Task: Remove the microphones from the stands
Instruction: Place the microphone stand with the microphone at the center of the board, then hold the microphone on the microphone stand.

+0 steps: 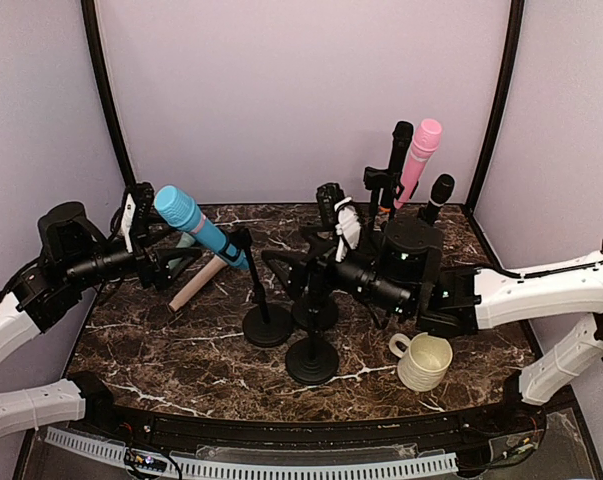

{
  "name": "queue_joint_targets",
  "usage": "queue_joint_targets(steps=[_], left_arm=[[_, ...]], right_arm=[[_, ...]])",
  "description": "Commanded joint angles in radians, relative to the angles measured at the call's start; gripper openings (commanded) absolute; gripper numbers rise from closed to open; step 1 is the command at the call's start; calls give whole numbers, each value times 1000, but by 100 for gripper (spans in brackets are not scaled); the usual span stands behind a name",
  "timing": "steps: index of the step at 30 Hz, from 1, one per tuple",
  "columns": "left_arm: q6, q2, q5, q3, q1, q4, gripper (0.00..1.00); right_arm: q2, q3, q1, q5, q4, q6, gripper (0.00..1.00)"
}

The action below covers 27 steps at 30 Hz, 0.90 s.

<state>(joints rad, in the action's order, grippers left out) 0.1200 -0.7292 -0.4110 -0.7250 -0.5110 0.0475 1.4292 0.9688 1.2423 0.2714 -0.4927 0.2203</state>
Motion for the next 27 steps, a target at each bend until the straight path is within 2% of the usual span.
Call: queue_joint_targets(steps=[1,5,13,22,25,27], left_arm=[[-77,27,-68,41,-30,-78,87],[-145,67,-55,76,-50,-118,87],[-280,49,-10,69,-73,-262,88],[-313,-30,-4,29,-101,-386,94],[-309,-60,-2,22,-123,-417,94],[-299,-79,6,10,-140,-430,91]], right_arm=[[-64,3,-122,-321,20,24,97],[-53,61,-206,-447,82,43,97],[33,197,-218,-423,218,10,97],[44,161,-216,-396,201,46,97],[40,143,-213,-388,193,54,97],[39,136,-211,-381,188,59,96]])
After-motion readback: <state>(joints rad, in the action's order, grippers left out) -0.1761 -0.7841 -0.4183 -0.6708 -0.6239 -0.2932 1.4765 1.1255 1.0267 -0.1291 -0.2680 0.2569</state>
